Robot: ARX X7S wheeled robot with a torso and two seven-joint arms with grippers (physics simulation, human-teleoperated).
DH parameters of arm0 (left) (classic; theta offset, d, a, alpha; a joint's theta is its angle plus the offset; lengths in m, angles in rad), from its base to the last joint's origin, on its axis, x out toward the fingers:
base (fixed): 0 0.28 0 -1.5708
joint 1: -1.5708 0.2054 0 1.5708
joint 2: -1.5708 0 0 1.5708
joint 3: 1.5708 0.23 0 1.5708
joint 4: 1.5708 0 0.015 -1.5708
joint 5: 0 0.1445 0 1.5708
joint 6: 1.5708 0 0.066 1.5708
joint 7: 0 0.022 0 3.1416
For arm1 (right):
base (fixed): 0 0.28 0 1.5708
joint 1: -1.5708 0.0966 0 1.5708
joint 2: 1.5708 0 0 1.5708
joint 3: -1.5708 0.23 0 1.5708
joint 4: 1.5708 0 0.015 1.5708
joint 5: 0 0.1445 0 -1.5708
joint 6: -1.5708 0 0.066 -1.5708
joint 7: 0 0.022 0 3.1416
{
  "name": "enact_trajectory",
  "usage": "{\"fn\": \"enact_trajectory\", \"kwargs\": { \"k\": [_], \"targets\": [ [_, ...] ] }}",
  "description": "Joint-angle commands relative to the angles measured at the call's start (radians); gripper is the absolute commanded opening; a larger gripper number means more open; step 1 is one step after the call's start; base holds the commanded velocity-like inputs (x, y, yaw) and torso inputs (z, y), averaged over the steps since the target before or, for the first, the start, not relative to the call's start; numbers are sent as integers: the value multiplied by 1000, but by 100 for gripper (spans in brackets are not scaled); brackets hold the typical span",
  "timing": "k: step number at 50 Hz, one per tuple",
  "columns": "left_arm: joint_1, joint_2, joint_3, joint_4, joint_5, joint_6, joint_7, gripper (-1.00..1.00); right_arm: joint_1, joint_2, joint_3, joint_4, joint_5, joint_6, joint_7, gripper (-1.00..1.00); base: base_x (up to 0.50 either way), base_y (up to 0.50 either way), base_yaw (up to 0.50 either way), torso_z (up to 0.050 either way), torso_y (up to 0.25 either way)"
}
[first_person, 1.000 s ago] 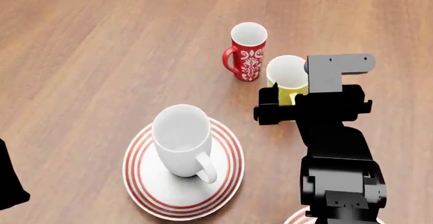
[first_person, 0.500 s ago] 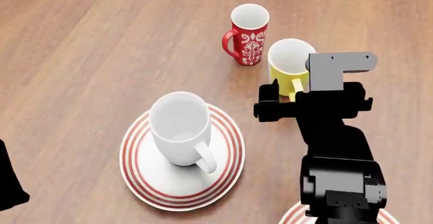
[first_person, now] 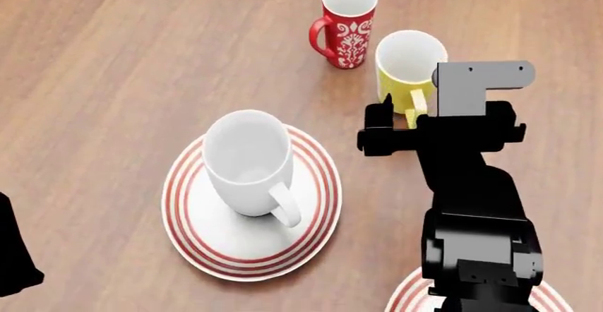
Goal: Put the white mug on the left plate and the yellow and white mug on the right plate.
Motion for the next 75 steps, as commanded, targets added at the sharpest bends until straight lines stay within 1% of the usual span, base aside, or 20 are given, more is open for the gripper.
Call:
{"fn": "enact_trajectory", "kwargs": {
  "k": [1, 6, 9, 10, 20, 32, 35, 39, 40, 48, 49, 58, 64, 67, 75],
  "targets": [
    [0, -3, 3, 1, -5, 0, -1, 100, 1, -2, 3, 0, -1, 0, -3, 100, 0, 0, 0, 0, 0],
    [10, -5, 13, 9, 26, 20, 10, 100, 8, -3, 1, 0, -3, -3, -3, 100, 0, 0, 0, 2, -134],
    [6, -4, 7, 4, 8, 17, 9, 100, 8, -3, 0, 0, -3, -7, -6, 100, 0, 0, 0, 5, -250],
    [1, -4, 5, 1, -7, 0, -4, 100, 7, -2, 1, 0, -3, -7, -7, 100, 0, 0, 0, 5, 0],
    [0, -2, 6, -4, -2, 5, -10, 100, 10, -5, -4, -1, -6, -35, -8, 100, 0, 0, 0, 0, 0],
    [5, -3, 8, -2, 17, 27, -3, 100, 10, 1, 2, -1, -1, -58, -4, 100, 0, 0, 0, 0, 0],
    [8, -2, 2, 3, 18, 39, -1, 100, 11, 0, 2, -1, -1, -57, -3, 100, 0, 0, 0, 0, -250],
    [3, -2, -4, -2, -8, 29, -5, 100, 11, 0, 4, -1, 0, -59, -4, 100, 0, 0, 0, 0, -250],
    [-1, 0, -13, -5, -37, 18, -11, 100, 10, 0, 3, -1, -1, -58, -1, 100, 0, 0, 0, 0, 0],
    [-1, -2, -8, -5, -31, 18, -14, 100, 9, -1, 12, -1, 6, -63, -5, 100, 0, 0, 0, 0, 0],
    [-2, -2, -9, -7, -33, 18, -13, 100, 6, -1, 15, -1, 10, -79, -13, -100, 0, 0, 0, 0, 0],
    [-3, -3, -6, -9, -32, 21, -14, 100, 2, 0, 15, -1, 4, -96, -11, -100, 0, 0, 0, 0, 0],
    [-1, -4, -7, -4, -34, 22, -16, 100, -2, 3, 14, -1, 1, -76, -8, -100, 0, 0, 0, 0, 0],
    [-2, -4, -7, -7, -34, 24, -15, 100, -9, 4, 14, -1, 0, -98, -7, -100, 0, 0, 0, 0, 0],
    [0, -5, -5, -6, -32, 25, -18, 100, -34, 9, 10, -3, -5, -233, 11, -100, 0, 0, 0, 0, 0]
  ]
}}
